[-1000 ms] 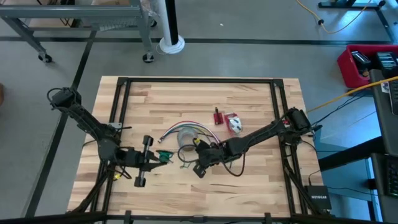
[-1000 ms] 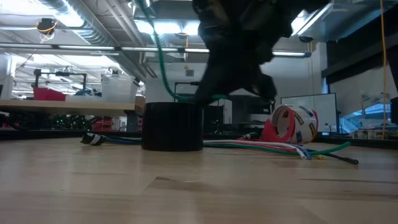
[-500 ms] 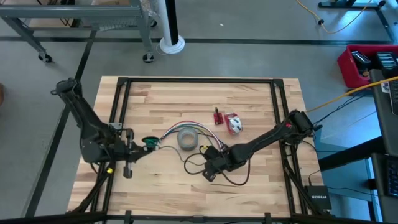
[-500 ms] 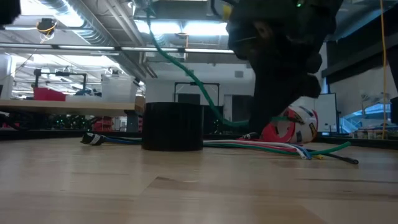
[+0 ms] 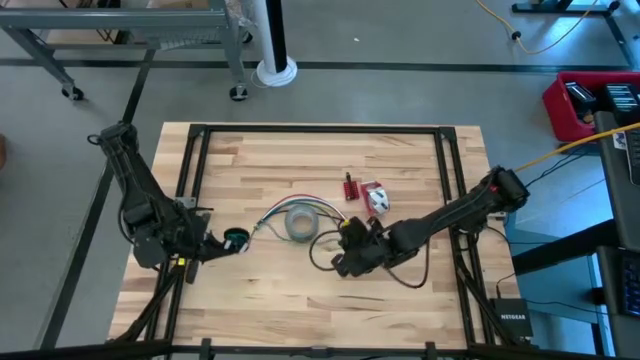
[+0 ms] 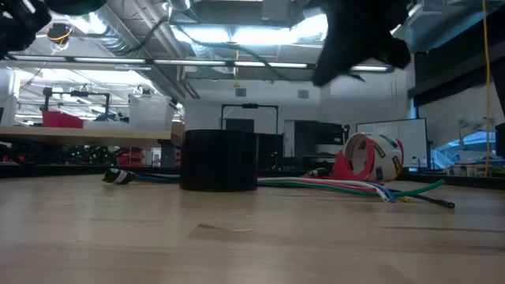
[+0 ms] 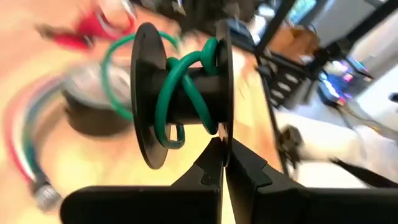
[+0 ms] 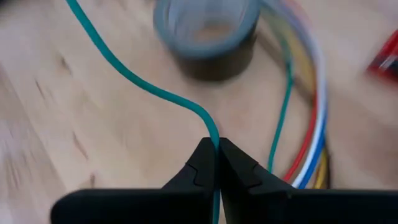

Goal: Coil cords
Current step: Uncoil the green wire from the spool

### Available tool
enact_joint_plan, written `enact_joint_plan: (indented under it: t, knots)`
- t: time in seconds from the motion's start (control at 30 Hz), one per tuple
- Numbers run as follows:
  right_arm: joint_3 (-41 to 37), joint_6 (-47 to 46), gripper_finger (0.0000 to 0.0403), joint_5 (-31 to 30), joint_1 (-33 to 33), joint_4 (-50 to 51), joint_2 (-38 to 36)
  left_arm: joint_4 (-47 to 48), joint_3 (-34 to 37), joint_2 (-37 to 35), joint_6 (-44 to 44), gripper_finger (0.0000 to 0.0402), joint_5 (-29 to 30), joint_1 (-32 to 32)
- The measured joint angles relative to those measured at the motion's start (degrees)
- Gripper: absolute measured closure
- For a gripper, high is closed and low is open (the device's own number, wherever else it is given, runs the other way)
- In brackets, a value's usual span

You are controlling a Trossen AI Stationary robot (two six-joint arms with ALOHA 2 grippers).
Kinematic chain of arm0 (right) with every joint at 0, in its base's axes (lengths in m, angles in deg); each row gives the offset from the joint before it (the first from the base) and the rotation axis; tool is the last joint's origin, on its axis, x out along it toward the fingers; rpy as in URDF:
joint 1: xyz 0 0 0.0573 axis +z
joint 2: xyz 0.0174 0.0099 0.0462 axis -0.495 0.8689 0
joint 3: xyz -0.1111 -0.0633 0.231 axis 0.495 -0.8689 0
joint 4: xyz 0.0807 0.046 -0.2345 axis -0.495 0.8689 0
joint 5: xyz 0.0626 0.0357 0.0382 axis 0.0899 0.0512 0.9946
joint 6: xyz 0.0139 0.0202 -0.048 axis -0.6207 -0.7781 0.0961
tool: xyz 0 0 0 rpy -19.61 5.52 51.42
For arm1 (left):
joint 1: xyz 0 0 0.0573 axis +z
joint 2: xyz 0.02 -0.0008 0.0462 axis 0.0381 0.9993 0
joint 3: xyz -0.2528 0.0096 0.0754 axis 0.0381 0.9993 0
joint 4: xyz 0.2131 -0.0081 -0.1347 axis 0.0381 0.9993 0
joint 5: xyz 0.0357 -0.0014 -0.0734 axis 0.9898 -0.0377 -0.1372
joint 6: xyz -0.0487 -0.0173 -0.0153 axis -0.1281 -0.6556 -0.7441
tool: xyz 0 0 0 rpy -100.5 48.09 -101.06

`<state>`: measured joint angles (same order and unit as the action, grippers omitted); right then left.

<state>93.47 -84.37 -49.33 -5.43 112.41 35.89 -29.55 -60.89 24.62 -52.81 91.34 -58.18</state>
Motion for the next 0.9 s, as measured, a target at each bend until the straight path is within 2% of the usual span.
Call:
enact_joint_plan:
  t: [0.13,0.27,0.57,0.73,0.9]
  knots:
    - [0.0,0.3,0.0394,-5.6,-1.3,0.0,-3.6,-0.9,0.0,1.7,-5.9,0.0401,-7.9,0.0]
    - [0.0,3.6,0.0396,-10.2,-3.3,-0.7,-6.5,-0.7,0.0,4.3,-12.2,0.0401,-13.1,0.0]
    - [0.0,10.7,0.0396,-11.0,-9.3,-6.0,-9.3,-1.7,0.0,11.2,-26.3,0.0401,-23.5,0.0]
    - [0.0,14.3,0.0396,-6.7,-13.1,-12.0,-9.3,-10.3,0.0,15.6,-25.6,0.0401,-25.5,0.4]
    - [0.0,17.3,0.0396,-1.9,-16.5,-19.3,-9.3,-25.6,0.0,21.2,-16.0,0.0401,-27.5,2.6]
